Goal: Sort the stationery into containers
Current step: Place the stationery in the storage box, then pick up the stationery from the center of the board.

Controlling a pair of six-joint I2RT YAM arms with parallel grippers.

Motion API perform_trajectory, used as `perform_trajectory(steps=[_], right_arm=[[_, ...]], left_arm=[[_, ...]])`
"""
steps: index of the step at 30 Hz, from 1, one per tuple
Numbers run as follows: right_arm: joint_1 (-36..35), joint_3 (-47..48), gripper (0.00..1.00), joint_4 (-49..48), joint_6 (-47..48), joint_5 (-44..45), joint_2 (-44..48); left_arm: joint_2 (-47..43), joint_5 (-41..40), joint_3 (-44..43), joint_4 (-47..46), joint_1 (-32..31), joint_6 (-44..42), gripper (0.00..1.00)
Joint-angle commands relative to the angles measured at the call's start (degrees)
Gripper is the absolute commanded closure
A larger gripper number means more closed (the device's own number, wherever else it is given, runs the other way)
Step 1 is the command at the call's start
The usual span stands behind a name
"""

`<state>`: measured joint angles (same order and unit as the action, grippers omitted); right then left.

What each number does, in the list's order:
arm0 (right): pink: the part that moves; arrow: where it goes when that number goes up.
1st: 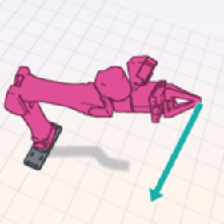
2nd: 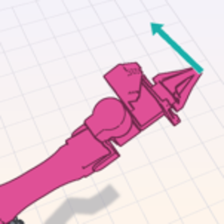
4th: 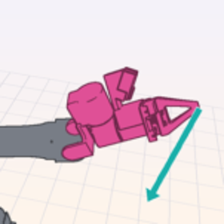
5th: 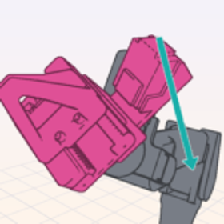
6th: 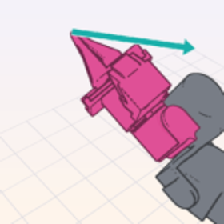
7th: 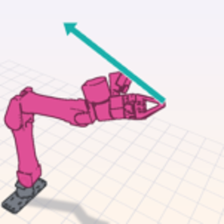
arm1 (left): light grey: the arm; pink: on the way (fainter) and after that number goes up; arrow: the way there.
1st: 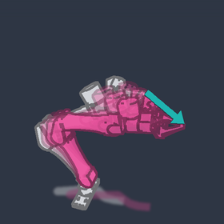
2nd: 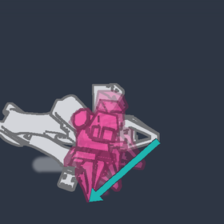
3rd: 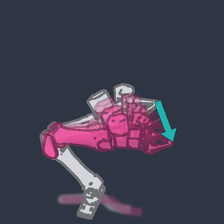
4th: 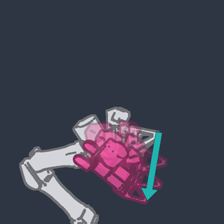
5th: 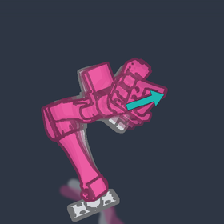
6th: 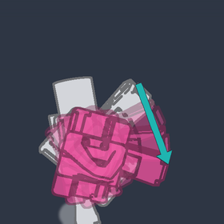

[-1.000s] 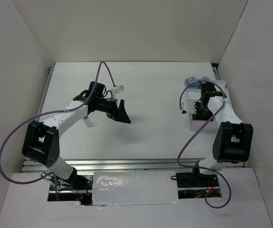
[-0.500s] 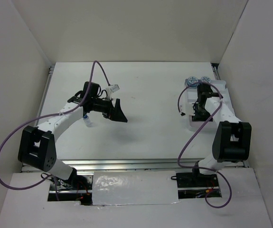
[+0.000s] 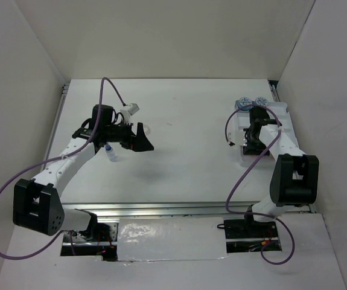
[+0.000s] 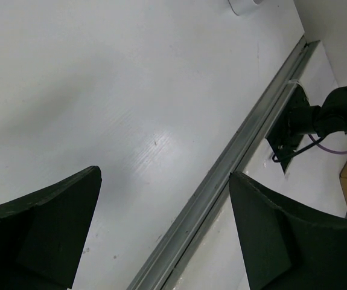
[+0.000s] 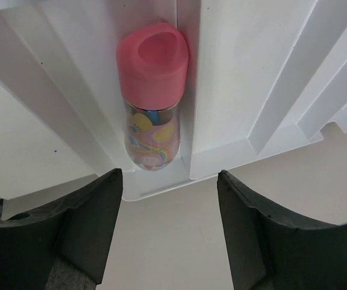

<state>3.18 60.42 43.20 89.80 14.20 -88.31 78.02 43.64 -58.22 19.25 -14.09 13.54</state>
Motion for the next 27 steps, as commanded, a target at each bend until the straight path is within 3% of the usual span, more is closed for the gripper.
perform_trajectory(steps=[1,4,6,7,9,11,16,20,27], right_arm=[[-0.72,1.89,0.30,-0.05,-0.85,-1.09,2.26],[-0.98,1.89,0.31,-0.22,-0.85,0.21,2.79],[-1.16,3.90,0.32,0.30,-1.55,-2.31,3.67],[-1.16,5.04,0.33,0.91,-2.17,-2.33,4.02],[-1.42,8.03,0.34,3.81,-6.19,-7.32,4.99],[-1.86,13.82,0.36,7.75,-10.06,-13.89,5.34],[-2.04,23.85,0.37,13.31,-28.34,-29.47,6.75],[-1.69,22.99,0.34,12.97,-39.77,-38.96,10.52],[0.42,17.27,0.34,10.32,-55.07,-49.25,18.96]], left_arm=[[-4.53,-6.34,-0.06,-2.37,0.03,0.35,0.01],[-5.86,-11.80,-0.76,-1.58,-0.68,-0.44,0.01],[-5.86,-21.53,-1.72,-0.36,-1.46,-1.05,0.01],[-5.77,-21.58,-2.07,0.17,-1.90,-1.06,0.01],[-4.90,-28.50,-3.39,1.14,-3.22,-2.29,0.01],[-3.76,-32.36,-5.31,2.28,-4.01,-4.39,0.08],[4.32,-41.07,-10.68,5.01,-6.39,-7.56,0.10],[11.18,-43.29,-15.07,4.40,-6.74,-9.32,0.05],[23.99,-43.29,-21.93,2.11,-6.31,-9.67,0.08]])
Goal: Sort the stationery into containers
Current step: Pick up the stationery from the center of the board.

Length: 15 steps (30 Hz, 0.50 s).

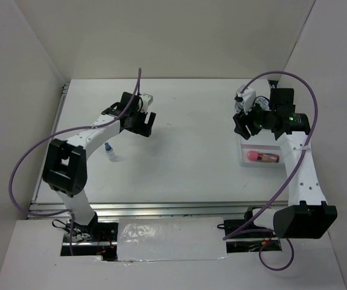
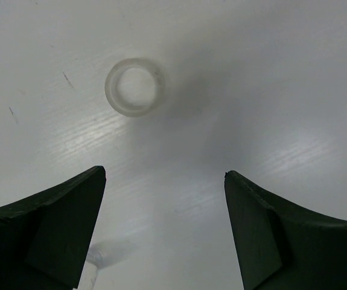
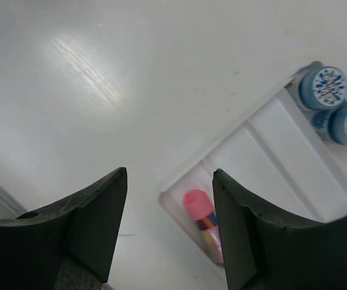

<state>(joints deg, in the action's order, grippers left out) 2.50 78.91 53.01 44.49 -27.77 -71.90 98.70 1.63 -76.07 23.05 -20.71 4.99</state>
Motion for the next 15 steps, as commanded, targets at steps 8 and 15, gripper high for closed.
perform_trajectory(steps=[8,15], right_arm=[[3.91,-2.71,0.33,2.44,-11.35,-9.50,4.22],[5.06,-2.80,0.34,3.50,-11.09,-10.90,3.34]], left_arm=[[16.43,-4.96,-14.98,3.14,1.02,-0.95,0.01],[21.53,-5.32,-18.05,3.84,1.81,0.02,0.03]])
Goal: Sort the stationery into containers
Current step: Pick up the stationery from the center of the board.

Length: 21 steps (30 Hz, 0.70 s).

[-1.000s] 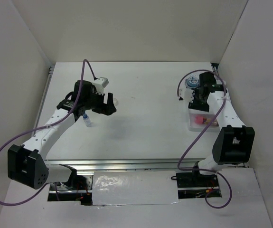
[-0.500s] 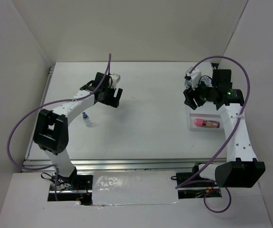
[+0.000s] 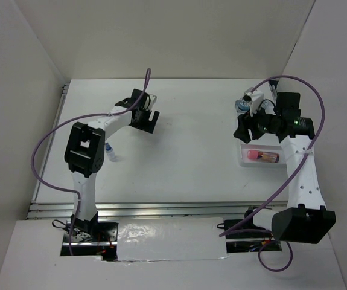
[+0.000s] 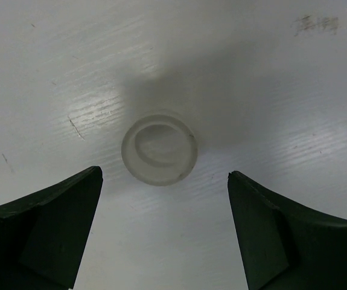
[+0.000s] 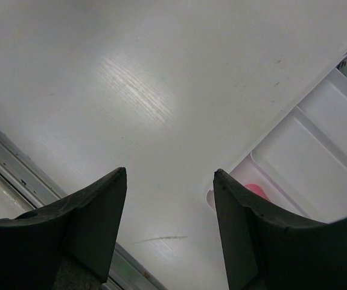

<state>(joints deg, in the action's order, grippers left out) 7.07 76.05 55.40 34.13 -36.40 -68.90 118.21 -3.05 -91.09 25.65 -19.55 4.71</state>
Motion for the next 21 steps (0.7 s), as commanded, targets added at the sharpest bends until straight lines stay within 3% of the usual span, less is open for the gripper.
perform_trajectory(steps=[1,6,12,21], right_arm=[[0.49,0.06,0.34,1.12,-0.64,-2.44,0.44],[0.49,-1.25,0.34,0.41,-1.52,-4.20,1.14],[-0.91,-3.89,0.34,-1.69,-5.99,-7.54,2.80],[-6.10,-9.51,0.33,-8.20,-12.94,-8.07,6.15]], left_arm=[[3.07,-0.38,-3.30,1.51,0.74,0.04,0.04],[4.66,2.26,-3.05,1.16,0.83,-0.67,0.13],[3.96,4.10,-1.38,-0.42,0.48,-1.02,0.38],[-1.31,10.94,3.89,-5.52,-0.22,-1.98,0.56]])
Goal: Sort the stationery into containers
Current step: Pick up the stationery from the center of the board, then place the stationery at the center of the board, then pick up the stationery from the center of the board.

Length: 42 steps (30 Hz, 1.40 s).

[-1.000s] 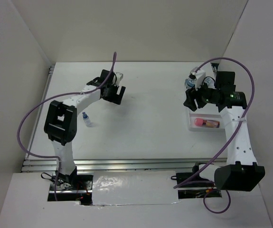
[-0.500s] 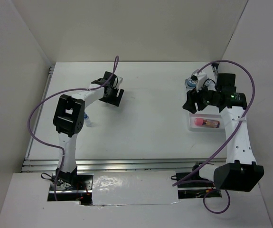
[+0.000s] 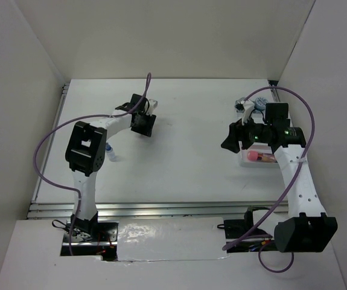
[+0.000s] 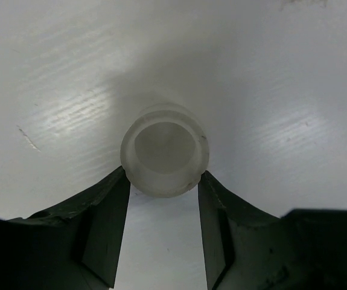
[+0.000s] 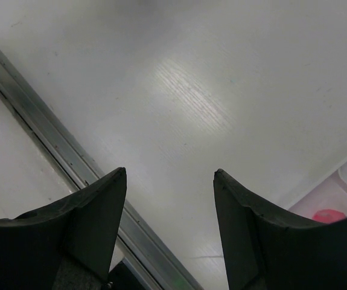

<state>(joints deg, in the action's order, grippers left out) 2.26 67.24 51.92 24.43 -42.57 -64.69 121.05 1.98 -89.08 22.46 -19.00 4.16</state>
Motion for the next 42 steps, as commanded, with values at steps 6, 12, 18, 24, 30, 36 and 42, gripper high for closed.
perform_trajectory(steps=[6,12,18,24,30,36,42], right_arm=[[-1.91,-0.36,0.32,-6.66,-5.61,-3.22,0.79],[-4.28,-1.40,0.30,-10.52,-11.94,-9.01,-1.84],[-7.71,-0.27,0.00,-9.30,-9.14,-13.86,-3.96],[-12.28,-0.18,0.00,-6.65,-3.95,-9.04,-4.49],[-15.88,-4.75,0.01,-11.66,-1.24,11.61,-6.41],[-22.29,-0.38,0.00,-12.11,-4.99,24.10,-16.86],[-29.77,1.40,0.00,-16.32,-11.06,33.94,-26.53]], left_arm=[[-14.60,17.51,11.54,-9.35,-1.21,-2.93,0.62],[-25.07,33.15,19.29,-14.11,-3.76,-0.83,0.61],[-30.61,46.09,22.45,-14.63,-8.67,1.28,0.60],[-33.60,44.00,24.74,-14.21,-12.55,1.73,0.59],[-35.97,41.88,26.23,-12.62,-4.47,3.66,0.29],[-39.05,38.80,26.85,-8.93,0.54,2.25,0.10],[-41.86,37.66,29.31,-7.43,3.27,2.25,0.07]])
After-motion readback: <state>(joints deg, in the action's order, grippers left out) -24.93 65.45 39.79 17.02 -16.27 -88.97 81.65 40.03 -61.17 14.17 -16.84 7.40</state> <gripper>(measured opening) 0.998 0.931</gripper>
